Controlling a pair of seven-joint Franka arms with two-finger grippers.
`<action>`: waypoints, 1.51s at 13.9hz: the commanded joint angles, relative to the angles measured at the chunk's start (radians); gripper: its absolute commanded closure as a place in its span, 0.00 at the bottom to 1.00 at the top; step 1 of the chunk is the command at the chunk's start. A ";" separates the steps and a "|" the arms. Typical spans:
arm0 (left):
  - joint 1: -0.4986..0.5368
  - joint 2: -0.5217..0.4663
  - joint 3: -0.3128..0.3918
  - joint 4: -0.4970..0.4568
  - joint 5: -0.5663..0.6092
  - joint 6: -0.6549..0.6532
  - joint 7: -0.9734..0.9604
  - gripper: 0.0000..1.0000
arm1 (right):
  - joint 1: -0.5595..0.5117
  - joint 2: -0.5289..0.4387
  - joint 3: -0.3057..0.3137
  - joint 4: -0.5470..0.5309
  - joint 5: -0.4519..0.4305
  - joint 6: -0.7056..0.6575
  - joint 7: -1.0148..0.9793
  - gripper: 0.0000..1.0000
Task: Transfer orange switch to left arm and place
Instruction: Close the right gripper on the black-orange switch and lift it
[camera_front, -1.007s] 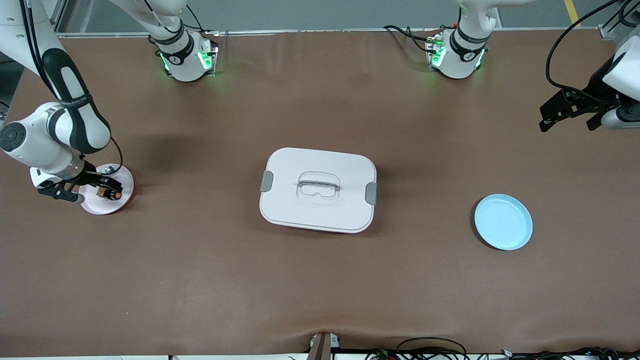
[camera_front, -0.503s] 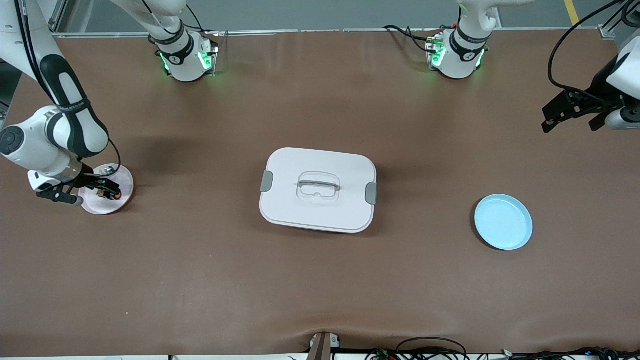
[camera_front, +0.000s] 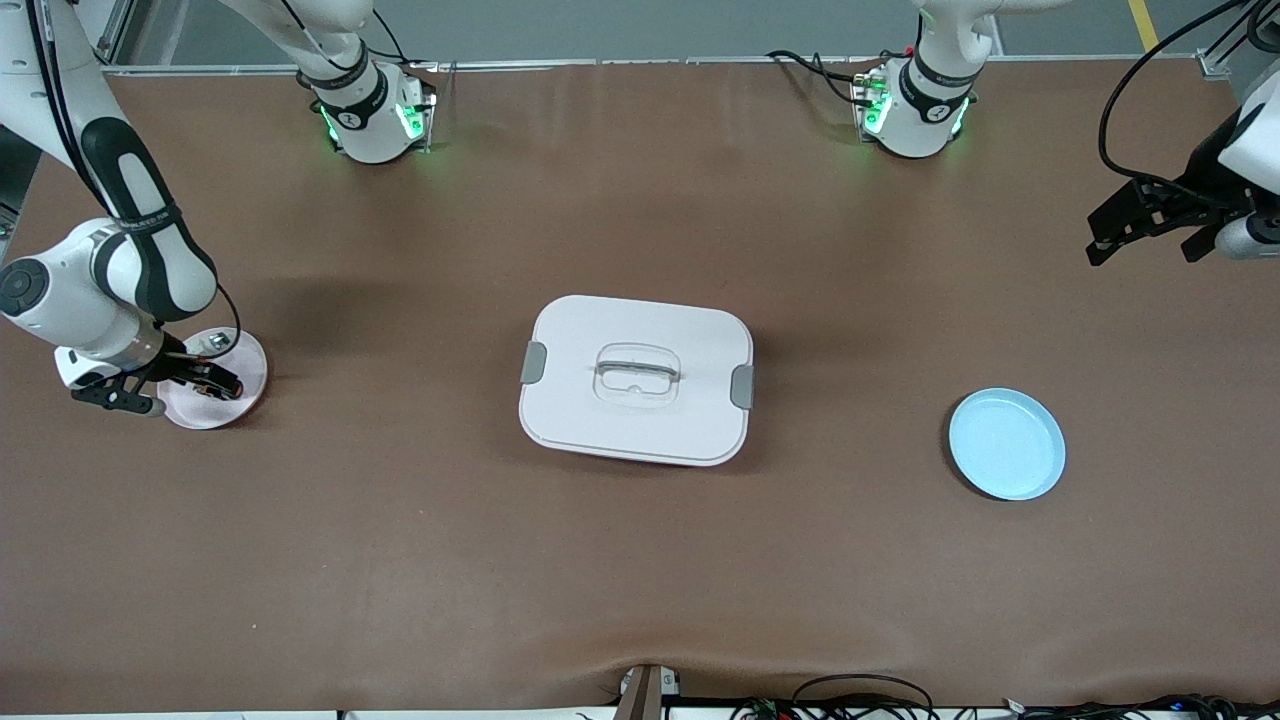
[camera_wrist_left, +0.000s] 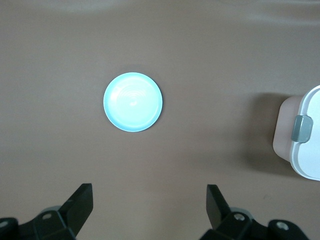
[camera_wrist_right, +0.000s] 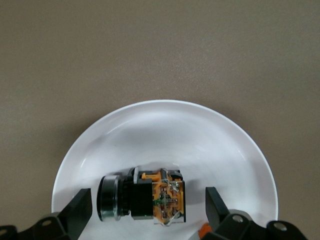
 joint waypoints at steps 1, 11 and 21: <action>0.003 0.018 0.003 0.034 -0.015 -0.023 0.016 0.00 | -0.016 0.014 0.010 0.018 -0.002 -0.009 -0.001 0.58; 0.000 0.012 0.001 0.034 -0.015 -0.032 0.018 0.00 | -0.003 -0.063 0.023 0.181 0.020 -0.413 0.113 1.00; -0.001 -0.005 -0.005 0.056 -0.230 -0.046 0.004 0.00 | 0.336 -0.255 0.026 0.236 0.136 -0.658 0.803 1.00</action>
